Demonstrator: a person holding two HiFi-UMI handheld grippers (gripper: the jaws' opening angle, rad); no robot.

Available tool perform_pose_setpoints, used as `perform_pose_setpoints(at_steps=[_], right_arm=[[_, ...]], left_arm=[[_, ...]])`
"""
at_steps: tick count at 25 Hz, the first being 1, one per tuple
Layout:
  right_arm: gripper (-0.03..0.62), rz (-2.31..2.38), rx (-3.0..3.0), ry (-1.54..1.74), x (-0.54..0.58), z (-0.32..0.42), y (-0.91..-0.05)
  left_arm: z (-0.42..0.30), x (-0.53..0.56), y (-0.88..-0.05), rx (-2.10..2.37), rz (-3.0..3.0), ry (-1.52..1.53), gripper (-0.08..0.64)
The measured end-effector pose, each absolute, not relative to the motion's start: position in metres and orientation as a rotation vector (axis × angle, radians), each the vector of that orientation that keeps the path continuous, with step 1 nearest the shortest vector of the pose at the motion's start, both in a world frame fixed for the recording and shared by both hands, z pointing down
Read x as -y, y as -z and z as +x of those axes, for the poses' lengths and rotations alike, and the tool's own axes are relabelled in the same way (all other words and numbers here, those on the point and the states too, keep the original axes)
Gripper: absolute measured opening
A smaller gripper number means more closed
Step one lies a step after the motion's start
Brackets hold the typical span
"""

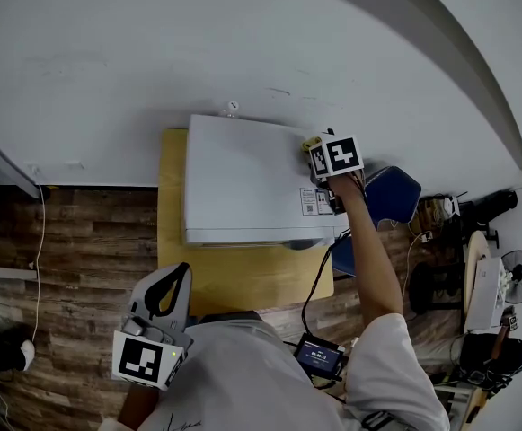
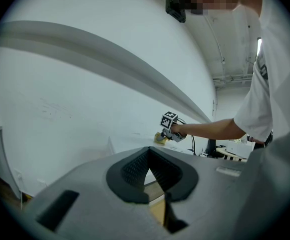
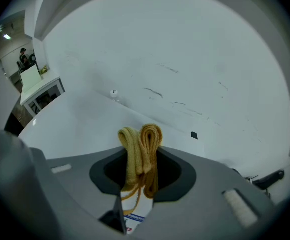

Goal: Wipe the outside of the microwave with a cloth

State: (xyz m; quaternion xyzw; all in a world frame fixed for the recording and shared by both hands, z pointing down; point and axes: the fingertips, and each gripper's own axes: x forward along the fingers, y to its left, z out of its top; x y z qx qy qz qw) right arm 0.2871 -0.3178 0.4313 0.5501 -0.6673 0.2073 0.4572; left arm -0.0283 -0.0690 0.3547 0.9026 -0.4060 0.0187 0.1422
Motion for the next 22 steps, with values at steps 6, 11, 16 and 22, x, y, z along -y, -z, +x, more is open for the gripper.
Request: perform_pose_setpoints(at_steps=[6,11,16,22], right_arm=[[0.117,1.333,1.656,-0.485,0.318,0.263,-0.431],[0.117,1.321,1.672,-0.483,0.318,0.249,-0.432],[0.117,1.302,1.690,-0.466,0.319,0.230,-0.431],[0.117,1.285,1.716,-0.451,0.318,0.211,-0.432]], left_arm=[[-0.039,0.066,-0.355,1.183,2.594,-0.043,-0.002],[-0.044,0.065,-0.354,1.190,2.594,-0.030,-0.002],[-0.048,0.065,-0.354,1.196,2.594,-0.036,-0.002],[-0.052,0.063,-0.356,1.207,2.583,-0.051,-0.002]])
